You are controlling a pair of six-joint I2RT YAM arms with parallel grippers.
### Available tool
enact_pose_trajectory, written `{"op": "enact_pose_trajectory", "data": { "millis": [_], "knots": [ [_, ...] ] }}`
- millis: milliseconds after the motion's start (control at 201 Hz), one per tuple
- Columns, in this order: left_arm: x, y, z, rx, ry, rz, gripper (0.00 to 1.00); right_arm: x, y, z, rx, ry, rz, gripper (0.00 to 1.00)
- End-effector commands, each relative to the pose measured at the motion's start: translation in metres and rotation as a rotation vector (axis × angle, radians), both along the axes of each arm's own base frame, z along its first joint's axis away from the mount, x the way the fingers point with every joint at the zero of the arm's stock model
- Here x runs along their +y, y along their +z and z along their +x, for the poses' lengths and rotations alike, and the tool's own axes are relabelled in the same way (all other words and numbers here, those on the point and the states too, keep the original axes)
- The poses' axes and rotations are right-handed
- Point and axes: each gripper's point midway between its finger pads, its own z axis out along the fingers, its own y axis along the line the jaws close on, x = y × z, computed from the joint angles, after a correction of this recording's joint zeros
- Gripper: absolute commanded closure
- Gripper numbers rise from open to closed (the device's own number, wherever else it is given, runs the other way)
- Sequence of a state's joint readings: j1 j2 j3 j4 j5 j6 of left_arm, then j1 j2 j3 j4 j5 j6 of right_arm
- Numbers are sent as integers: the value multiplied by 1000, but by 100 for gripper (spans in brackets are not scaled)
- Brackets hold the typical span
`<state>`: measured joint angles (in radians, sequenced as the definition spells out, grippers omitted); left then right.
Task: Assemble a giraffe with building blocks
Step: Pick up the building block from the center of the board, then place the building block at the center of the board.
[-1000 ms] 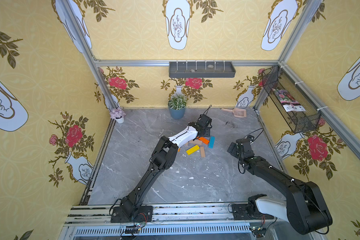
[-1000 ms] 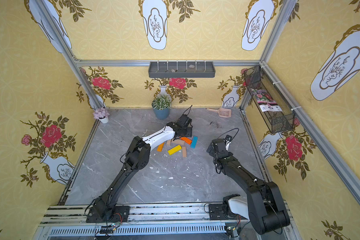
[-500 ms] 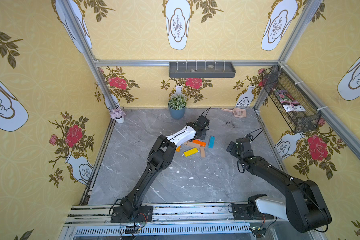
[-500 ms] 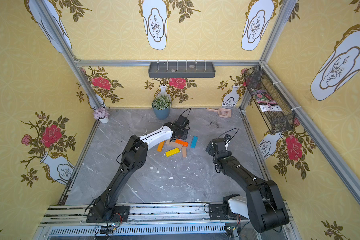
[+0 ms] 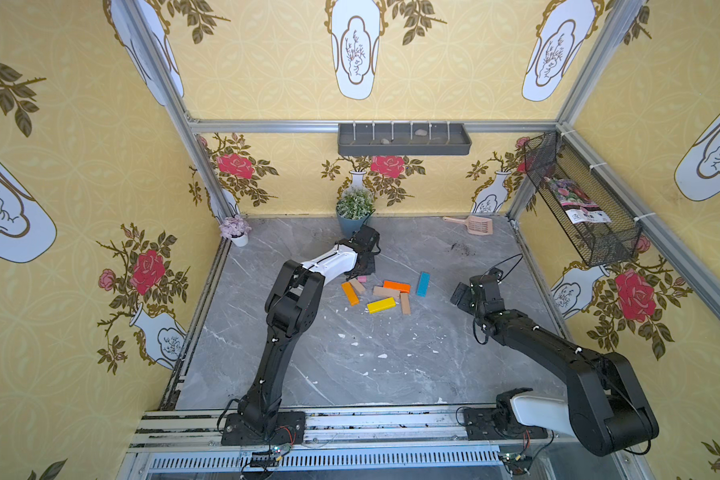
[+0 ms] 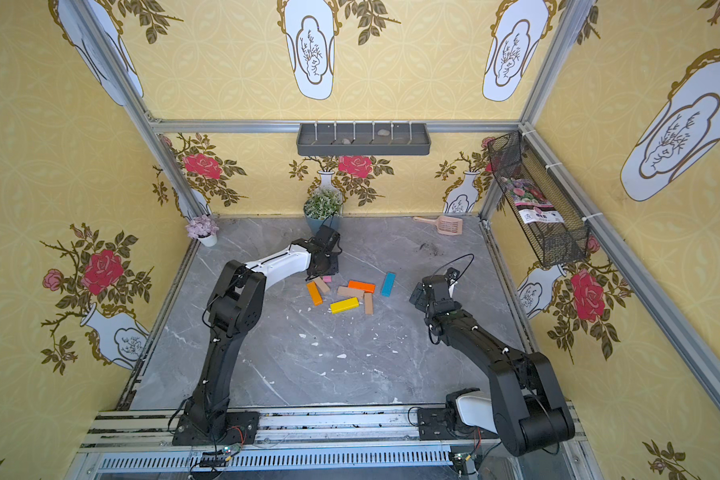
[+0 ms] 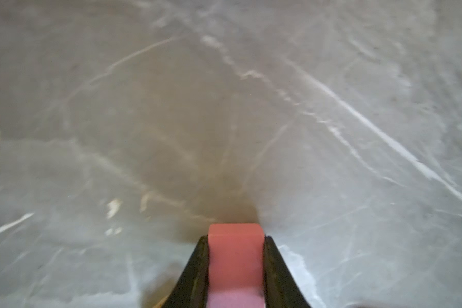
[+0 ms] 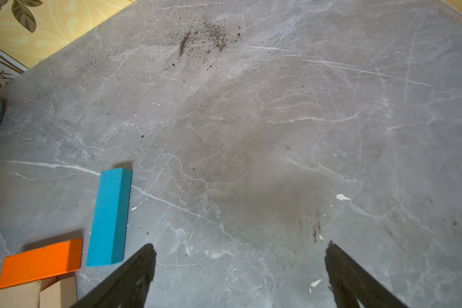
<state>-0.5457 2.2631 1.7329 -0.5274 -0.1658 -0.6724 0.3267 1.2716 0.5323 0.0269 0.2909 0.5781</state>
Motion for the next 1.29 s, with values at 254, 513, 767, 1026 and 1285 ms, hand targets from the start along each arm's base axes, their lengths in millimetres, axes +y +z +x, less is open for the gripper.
{"op": "enact_pose_trajectory", "data": {
  "millis": [254,513,767,1026,1285],
  "knots": [
    [-1,36,24,-106,260,-183,70,0,4,7,-20,-10,0,1],
    [59,37,19,-142,639,-275,69,-1,3,6,-13,-16,0,1],
    [80,32,20,-205,860,-289,70,-1,2,5,-13,-18,5,0],
    [96,22,15,-238,1022,-249,70,0,2,5,-13,-15,8,0],
    [82,10,24,-215,1007,-245,70,1,2,7,-12,-9,11,0]
  ]
}}
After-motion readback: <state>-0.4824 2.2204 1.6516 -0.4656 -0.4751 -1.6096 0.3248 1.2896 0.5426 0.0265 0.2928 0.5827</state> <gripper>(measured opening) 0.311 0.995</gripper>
